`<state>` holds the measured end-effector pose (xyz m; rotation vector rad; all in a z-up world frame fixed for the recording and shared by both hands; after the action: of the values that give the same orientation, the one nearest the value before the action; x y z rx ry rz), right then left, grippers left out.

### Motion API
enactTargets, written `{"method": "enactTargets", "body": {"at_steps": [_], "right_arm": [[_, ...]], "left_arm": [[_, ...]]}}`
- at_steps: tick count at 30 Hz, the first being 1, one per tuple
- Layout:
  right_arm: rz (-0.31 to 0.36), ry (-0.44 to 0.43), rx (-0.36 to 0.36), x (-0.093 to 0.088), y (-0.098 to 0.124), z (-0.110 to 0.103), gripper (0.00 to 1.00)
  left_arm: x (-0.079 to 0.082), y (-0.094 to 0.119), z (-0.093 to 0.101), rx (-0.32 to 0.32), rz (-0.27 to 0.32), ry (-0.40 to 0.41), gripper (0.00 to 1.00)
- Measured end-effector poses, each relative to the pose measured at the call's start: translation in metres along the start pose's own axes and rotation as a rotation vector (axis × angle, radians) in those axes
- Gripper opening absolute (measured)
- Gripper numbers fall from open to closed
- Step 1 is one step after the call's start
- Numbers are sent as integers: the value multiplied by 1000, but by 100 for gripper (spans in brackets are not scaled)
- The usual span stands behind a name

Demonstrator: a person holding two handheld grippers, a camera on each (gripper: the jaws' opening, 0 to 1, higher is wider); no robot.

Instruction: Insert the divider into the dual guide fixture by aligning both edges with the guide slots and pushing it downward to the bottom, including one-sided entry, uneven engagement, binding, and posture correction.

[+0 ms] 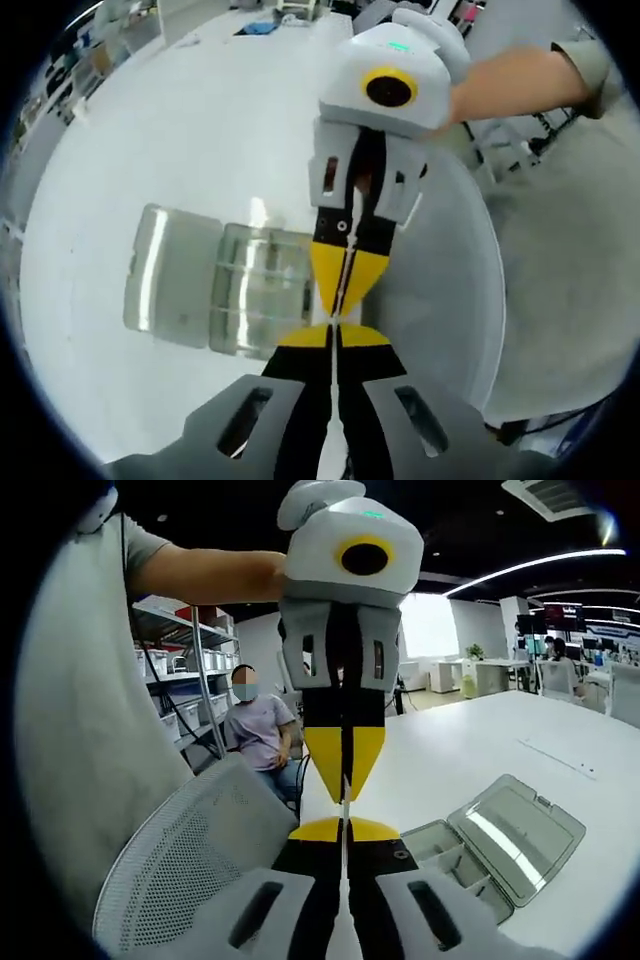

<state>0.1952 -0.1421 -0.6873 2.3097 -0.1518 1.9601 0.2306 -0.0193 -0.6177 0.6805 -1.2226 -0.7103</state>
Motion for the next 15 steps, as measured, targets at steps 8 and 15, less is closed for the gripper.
{"method": "enactTargets", "body": {"at_steps": [8,15], "right_arm": [[17,12,-61,1,5,9,1],[-19,10,-99,-5,14,13,8]], "left_arm": [[-7,0,-14,24,-79,-35,0],[-17,-1,-28,45,-103,-27,0]]}}
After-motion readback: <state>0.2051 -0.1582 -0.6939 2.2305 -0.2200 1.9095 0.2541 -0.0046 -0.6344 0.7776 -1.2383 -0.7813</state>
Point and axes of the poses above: the point that each gripper's makers call its tool centre point, and the gripper's own axes: y roughly backward along the fingers, z roughly to its right, x roughly out of its top, the point moved 10 cm from there along y, roughly backward along the fingers, and after that the axes turned 15 degrees about z, right-handed, at the moved point
